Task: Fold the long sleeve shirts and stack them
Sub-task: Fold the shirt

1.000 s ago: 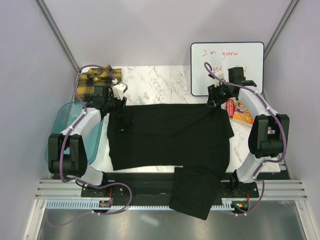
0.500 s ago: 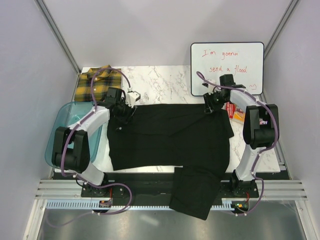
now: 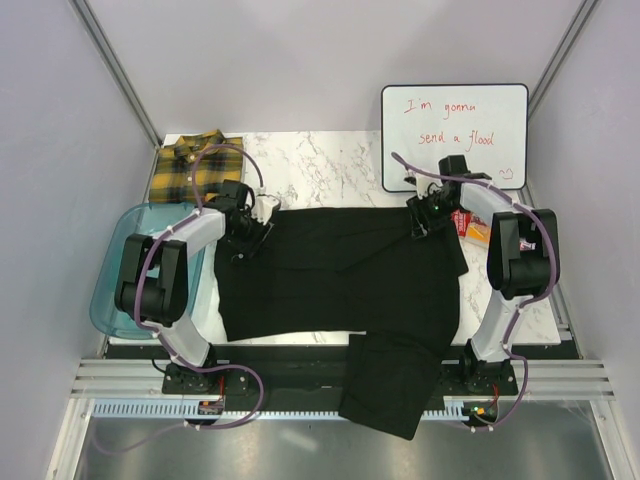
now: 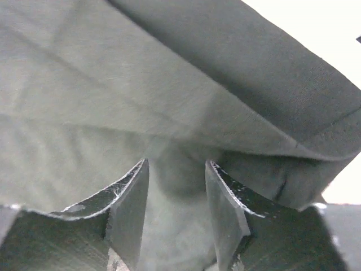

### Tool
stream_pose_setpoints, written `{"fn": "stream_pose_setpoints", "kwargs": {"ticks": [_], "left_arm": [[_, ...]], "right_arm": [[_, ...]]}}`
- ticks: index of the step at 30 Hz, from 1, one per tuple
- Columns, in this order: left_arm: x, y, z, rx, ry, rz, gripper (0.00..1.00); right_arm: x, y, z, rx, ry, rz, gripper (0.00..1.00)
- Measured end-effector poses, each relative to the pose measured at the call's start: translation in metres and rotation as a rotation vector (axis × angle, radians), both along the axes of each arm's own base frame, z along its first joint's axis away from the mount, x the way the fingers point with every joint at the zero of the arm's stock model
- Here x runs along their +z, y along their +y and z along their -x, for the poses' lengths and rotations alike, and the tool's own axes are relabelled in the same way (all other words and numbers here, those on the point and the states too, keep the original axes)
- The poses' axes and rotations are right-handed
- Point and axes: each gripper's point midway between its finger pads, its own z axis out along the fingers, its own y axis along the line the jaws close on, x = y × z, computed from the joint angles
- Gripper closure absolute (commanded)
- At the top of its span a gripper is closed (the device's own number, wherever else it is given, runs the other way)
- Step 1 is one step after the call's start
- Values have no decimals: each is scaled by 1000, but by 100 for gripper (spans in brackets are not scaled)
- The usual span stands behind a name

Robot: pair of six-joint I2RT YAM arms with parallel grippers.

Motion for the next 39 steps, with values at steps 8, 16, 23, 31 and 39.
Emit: {"fn": "stream_pose_setpoints", "kwargs": {"ticks": [8, 16, 23, 31, 39], "left_arm": [[56, -29, -27, -76, -93, 137, 48], [62, -37, -43, -91, -100, 159, 48], [44, -36, -38, -87, -39, 150, 48], [44, -37, -36, -90, -33, 156, 48], [44, -37, -36, -90, -32, 157, 48]], "right_arm": [[82, 21, -37, 29, -170, -113, 46], [83, 25, -61, 21, -196, -127, 48], [43, 23, -59, 15, -106, -108, 58], [17, 9, -47, 25, -69, -24, 79], [0, -9, -36, 35, -42, 72, 92]]}}
